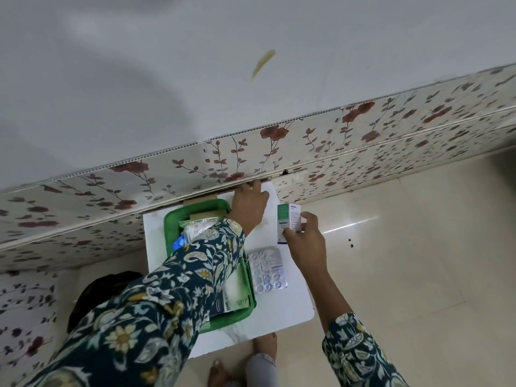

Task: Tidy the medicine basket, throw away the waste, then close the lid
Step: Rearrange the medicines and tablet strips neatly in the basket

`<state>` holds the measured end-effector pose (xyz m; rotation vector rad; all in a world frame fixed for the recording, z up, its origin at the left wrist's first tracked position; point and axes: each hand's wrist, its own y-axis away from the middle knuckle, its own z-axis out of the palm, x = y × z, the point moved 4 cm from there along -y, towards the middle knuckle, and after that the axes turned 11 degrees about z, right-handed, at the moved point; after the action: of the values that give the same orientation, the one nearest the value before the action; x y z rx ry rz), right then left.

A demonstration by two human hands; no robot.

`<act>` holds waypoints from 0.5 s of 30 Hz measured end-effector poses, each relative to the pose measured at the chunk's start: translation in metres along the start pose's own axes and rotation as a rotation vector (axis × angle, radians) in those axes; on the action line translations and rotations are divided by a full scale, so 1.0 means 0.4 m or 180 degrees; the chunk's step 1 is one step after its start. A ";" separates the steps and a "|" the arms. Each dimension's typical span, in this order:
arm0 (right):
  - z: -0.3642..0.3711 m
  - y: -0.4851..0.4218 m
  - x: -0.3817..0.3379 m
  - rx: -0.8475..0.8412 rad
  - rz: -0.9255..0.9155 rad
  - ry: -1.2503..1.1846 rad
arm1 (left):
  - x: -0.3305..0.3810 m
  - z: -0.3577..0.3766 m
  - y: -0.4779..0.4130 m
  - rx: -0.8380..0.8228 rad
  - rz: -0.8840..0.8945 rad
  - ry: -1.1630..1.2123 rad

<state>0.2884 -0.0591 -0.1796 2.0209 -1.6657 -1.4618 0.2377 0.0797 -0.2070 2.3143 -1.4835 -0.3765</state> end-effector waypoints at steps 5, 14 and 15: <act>-0.027 0.055 -0.017 0.0032 -0.0127 -0.0236 | -0.006 -0.088 0.057 0.0160 -0.0185 0.0731; 0.032 0.221 -0.037 -0.0475 -0.0338 0.0021 | -0.127 -0.081 0.407 0.0373 -0.1509 0.2398; 0.057 0.247 -0.030 -0.0579 -0.0343 0.0188 | -0.129 -0.058 0.448 0.0299 -0.1671 0.2669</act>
<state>0.2058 -0.0762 -0.1218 2.0601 -1.3666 -1.5106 0.0803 0.0622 -0.1059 2.4278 -0.4994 0.5048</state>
